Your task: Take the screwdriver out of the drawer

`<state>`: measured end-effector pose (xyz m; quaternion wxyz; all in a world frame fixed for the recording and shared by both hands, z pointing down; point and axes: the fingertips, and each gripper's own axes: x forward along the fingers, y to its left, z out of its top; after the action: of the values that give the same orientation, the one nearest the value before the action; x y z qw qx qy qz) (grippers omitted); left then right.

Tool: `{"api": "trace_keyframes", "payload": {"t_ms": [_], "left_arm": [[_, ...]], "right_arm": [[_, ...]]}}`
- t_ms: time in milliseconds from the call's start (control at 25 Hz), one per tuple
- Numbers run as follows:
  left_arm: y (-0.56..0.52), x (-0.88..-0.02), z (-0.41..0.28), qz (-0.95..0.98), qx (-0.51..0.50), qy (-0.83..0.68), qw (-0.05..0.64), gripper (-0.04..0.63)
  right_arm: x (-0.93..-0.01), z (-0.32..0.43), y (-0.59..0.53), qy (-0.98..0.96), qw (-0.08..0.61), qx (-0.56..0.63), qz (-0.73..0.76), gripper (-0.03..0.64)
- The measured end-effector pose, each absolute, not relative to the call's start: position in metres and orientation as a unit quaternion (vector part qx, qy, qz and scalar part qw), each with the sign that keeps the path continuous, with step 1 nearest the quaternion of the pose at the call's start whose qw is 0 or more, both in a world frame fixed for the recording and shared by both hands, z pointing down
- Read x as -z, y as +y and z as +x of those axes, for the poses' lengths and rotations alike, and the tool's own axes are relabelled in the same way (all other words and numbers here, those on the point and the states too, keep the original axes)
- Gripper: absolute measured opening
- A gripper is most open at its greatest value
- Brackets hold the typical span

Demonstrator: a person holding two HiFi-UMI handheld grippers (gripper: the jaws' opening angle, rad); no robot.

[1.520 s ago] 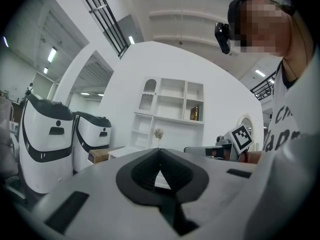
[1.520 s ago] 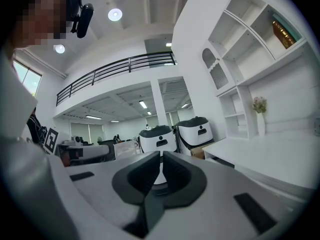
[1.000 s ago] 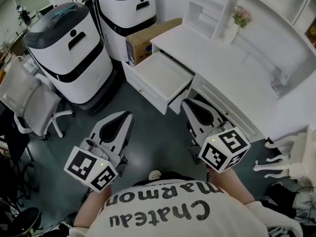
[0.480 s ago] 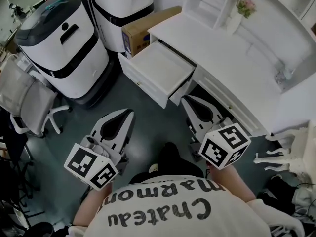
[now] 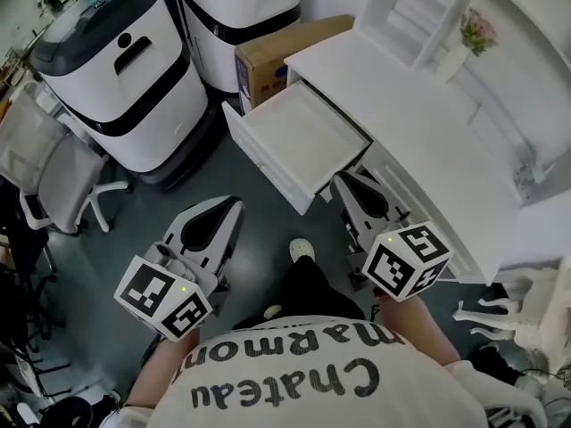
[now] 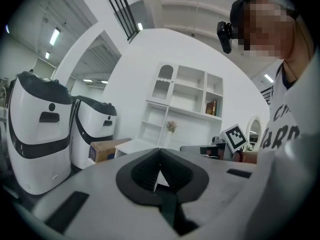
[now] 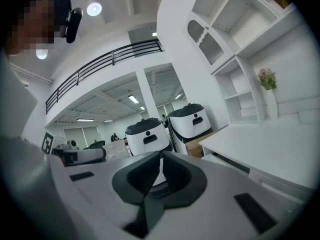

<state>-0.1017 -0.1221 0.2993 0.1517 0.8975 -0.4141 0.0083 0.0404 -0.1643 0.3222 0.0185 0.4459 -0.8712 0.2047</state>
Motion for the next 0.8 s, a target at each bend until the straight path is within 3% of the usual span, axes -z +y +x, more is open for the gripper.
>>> {"api": "trace_keyframes", "payload": {"t_ms": [440, 800], "left_arm": [[-0.260, -0.321, -0.110, 0.859, -0.004, -0.476, 0.187, 0.023], [-0.310, -0.353, -0.124, 0.821, -0.026, -0.519, 0.234, 0.023]], "right_arm": [[-0.353, 0.025, -0.324, -0.896, 0.063, -0.224, 0.378, 0.040], [-0.416, 0.001, -0.410, -0.892, 0.100, -0.292, 0.331, 0.040]]}}
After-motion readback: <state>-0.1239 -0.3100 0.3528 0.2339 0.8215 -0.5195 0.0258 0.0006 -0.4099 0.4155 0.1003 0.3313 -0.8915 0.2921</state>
